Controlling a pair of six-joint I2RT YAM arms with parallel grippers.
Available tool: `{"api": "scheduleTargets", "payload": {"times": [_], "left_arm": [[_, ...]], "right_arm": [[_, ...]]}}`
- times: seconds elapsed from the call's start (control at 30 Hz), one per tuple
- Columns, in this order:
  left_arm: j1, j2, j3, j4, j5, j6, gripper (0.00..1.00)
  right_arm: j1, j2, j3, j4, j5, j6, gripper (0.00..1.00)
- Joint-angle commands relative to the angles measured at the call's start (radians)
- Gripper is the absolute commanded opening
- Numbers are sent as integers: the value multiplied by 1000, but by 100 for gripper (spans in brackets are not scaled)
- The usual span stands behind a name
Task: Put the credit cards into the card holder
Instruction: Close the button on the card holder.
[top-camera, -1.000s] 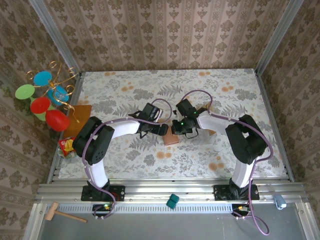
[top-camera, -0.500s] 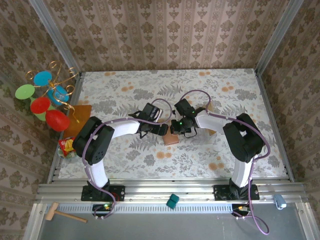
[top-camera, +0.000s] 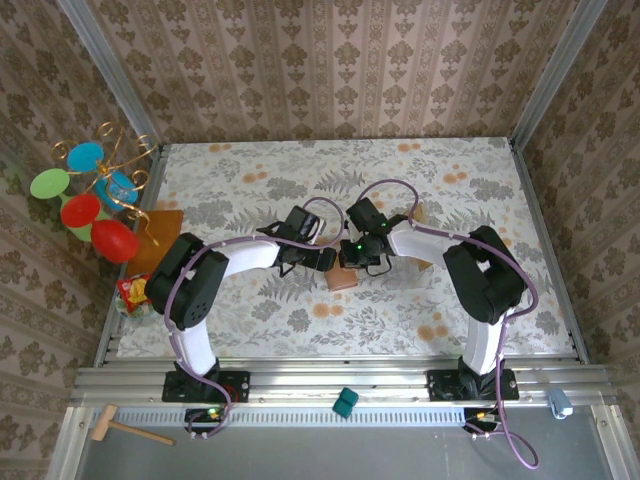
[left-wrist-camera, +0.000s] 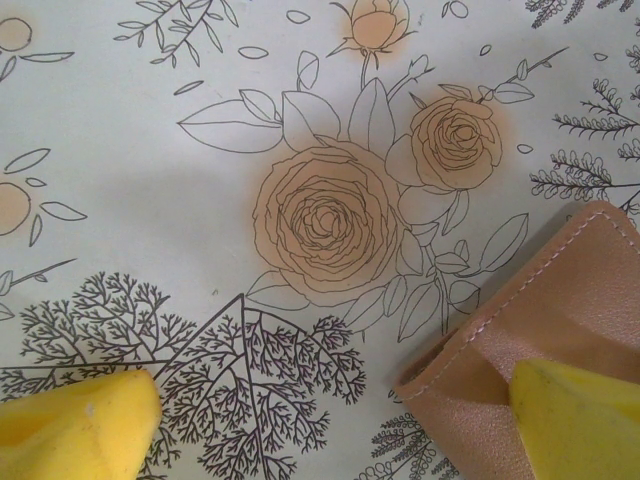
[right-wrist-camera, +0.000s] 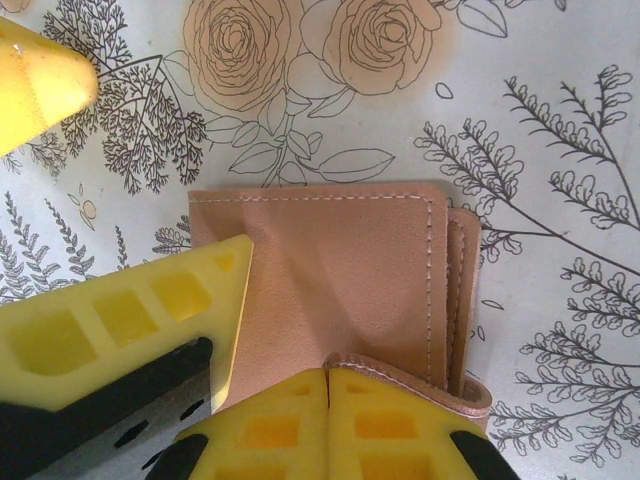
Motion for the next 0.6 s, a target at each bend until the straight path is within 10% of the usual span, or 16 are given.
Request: {"api": "scheduleTargets", "payload": {"times": [0.0,0.57], "left_arm": [[-3,69,-41,-74,81,-13,93],[-2,74,-43,-74,88,-13,92]], "right_arm": [[21,72,-28,-91,52,-10,0],[21,134,-123,-81,68,29,0]]}}
